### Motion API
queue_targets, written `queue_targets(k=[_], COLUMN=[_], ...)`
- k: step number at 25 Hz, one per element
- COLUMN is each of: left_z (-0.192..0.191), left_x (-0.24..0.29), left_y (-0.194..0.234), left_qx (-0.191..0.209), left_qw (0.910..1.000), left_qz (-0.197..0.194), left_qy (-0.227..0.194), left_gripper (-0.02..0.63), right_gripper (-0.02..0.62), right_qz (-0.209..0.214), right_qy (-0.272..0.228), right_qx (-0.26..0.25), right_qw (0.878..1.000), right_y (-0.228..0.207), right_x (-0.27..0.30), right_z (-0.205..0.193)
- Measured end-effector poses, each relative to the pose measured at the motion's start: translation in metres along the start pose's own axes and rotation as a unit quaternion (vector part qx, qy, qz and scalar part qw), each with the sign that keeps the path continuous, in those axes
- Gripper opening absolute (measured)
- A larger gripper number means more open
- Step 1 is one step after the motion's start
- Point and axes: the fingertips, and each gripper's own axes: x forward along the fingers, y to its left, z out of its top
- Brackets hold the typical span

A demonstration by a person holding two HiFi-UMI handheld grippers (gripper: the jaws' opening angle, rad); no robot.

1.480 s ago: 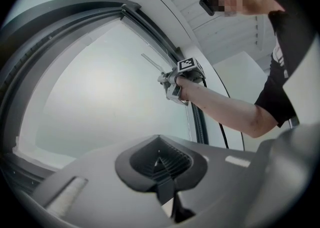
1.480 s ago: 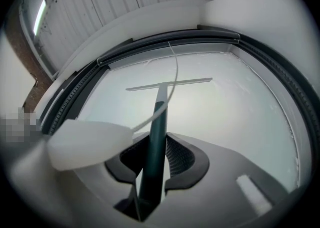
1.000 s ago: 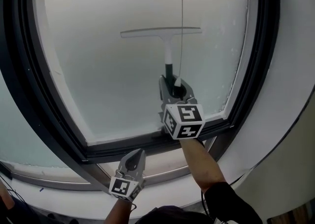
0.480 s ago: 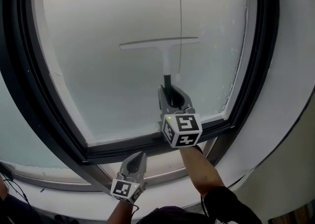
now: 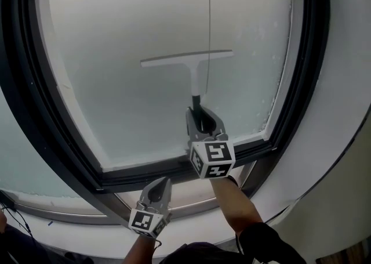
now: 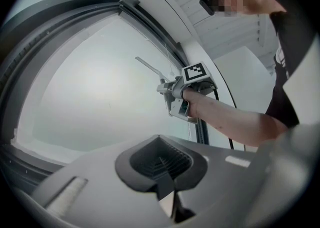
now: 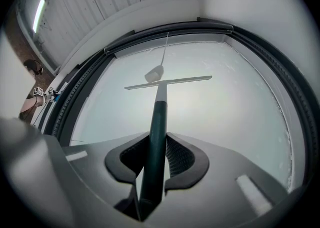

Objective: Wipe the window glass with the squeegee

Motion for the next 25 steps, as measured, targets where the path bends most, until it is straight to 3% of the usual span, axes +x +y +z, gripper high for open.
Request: queue_targets(k=[4,25], left_z=[-0.012,-0.018], left_x=[-0.004,-0.008], left_y=[0.003,-0.001], left_qx=[0.021,0.006], left_qw=[0.9996,0.9996], left_qz=[-0.004,0.003], left_qy=[0.018,0.028], left_gripper=[-0.002,-0.002], right_gripper=[0.089,0.089], right_qz=[-0.002,-0.001], right_qy=[0.003,0.049], right_qx=[0.0,-0.001], right_qw=[1.0,0.999], right_y=[0.001,0.006], right_x=[-0.004,-0.027], right_z=[-0.008,-0.059])
